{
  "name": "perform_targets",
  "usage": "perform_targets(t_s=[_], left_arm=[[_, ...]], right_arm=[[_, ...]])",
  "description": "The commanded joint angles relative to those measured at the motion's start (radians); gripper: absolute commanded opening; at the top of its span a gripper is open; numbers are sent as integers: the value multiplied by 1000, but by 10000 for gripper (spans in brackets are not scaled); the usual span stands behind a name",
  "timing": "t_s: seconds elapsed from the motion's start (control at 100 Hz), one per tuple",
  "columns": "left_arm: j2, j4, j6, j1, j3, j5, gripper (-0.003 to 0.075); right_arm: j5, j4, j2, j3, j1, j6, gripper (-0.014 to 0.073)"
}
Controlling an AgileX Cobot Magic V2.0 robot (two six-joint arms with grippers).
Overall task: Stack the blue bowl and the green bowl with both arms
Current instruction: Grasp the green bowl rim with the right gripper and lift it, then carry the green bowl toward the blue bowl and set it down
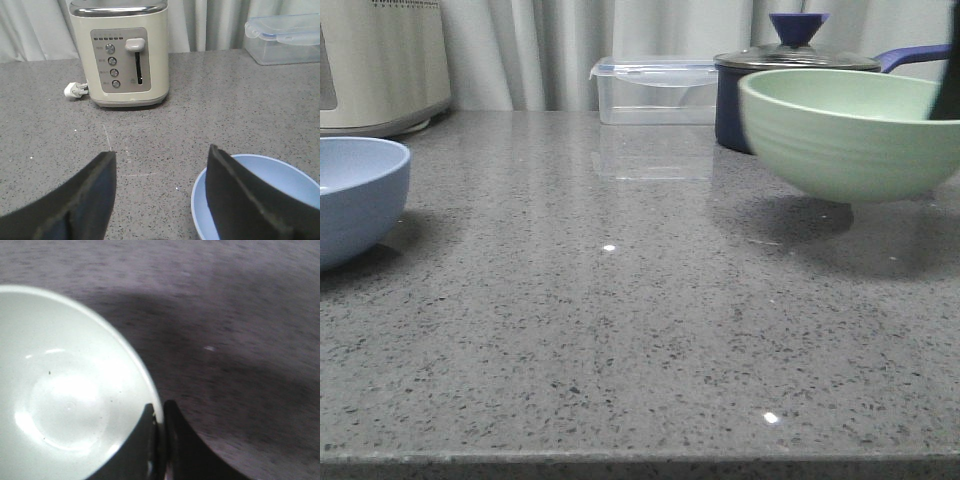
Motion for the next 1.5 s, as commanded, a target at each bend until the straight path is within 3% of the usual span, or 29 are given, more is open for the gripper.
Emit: perform_targets(t_s=[0.0, 0.3, 0.62, 0.69, 0.84, 0.91, 1.24, 1.49], left_arm=[[11, -13, 1, 2, -36, -64, 384], [11, -13, 1, 2, -36, -62, 384], [11, -13, 1, 2, -36, -62, 384], [11, -13, 1, 2, -36, -62, 384], [11, -13, 1, 2, -36, -62, 384], [11, -13, 1, 2, -36, -62, 384], [11, -13, 1, 2, -36, -62, 384], [11, -13, 1, 2, -36, -62, 384]], right_arm=[[-34, 31, 15, -57, 57, -14, -64], [-98, 56, 143, -150, 232, -13, -64], [-81, 58, 224, -211, 276, -13, -62], [-76, 58, 226, -211, 276, -13, -19], [-74, 58, 226, -211, 276, -13, 201], [-75, 58, 225, -211, 276, -13, 252], [-84, 56, 133, -193, 276, -13, 255], [-155, 54, -16, -47, 276, -13, 252]])
